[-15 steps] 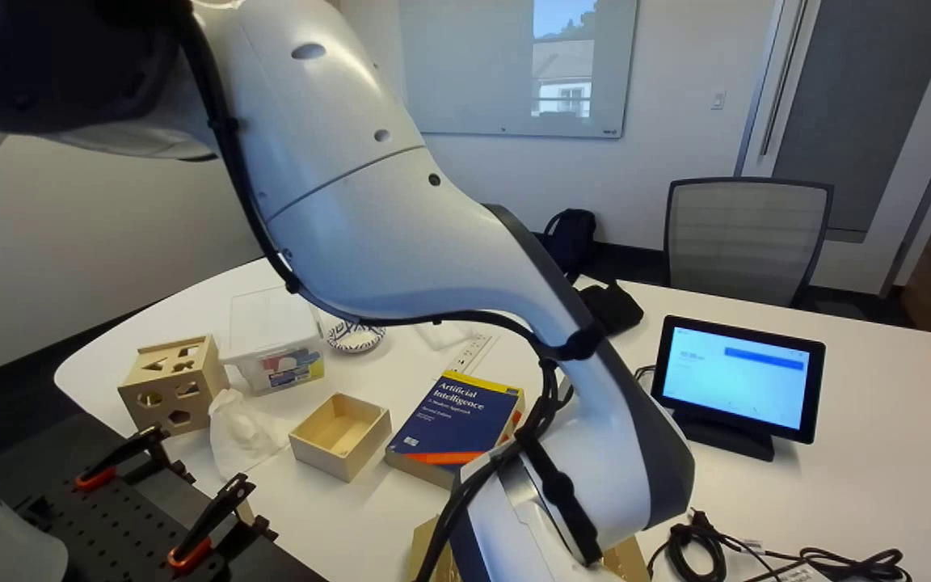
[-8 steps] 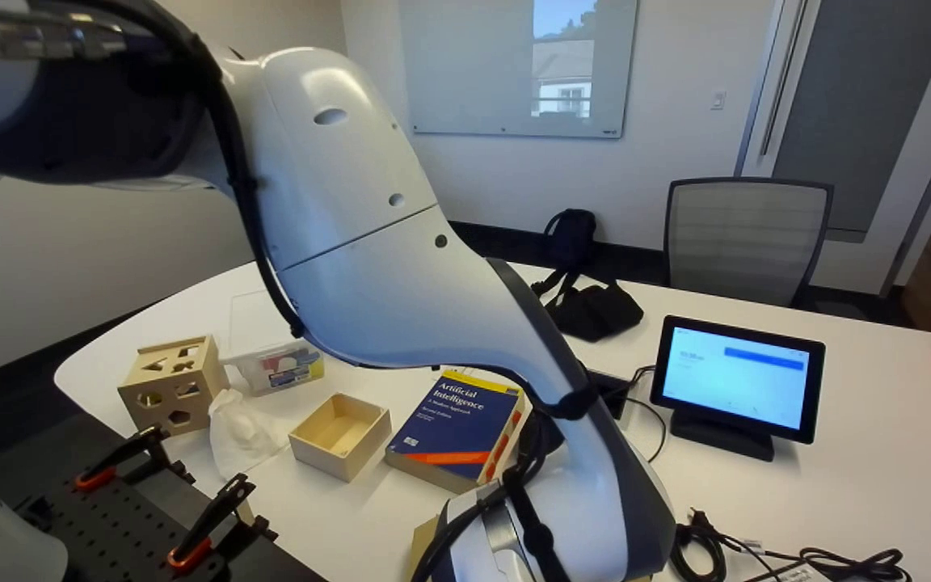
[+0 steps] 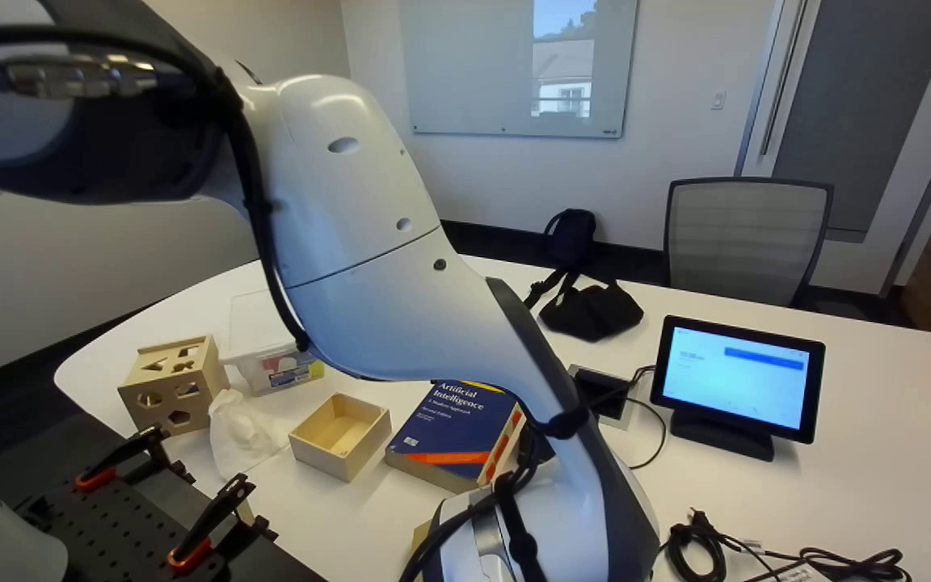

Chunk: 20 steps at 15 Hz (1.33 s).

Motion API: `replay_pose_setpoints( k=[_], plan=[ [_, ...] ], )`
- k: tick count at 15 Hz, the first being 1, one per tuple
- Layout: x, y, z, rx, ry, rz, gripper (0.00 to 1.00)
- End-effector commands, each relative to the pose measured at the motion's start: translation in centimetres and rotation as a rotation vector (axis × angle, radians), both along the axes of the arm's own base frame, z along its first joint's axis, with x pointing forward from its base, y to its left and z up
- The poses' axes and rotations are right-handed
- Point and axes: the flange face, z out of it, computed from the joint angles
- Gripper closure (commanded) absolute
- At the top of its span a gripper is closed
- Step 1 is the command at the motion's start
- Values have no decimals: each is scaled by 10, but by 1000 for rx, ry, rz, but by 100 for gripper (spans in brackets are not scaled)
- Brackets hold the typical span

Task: Open the box

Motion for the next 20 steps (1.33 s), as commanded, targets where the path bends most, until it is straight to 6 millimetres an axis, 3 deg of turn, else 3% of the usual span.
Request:
replay_pose_setpoints(
  k=[1,5,6,8,10,11,16,20],
  plan=[
    [1,9,-6,19,-17,-35,0],
    [-1,9,-7,17,-34,-61,3],
    [-2,9,-6,17,-40,-67,26],
    [-2,9,-6,15,-47,-76,32],
    [-1,9,-5,17,-63,-83,45],
    [0,9,-4,21,-72,-86,46],
    [0,6,12,-3,-119,-85,70],
    [2,11,31,-42,-134,-68,98]
  ],
)
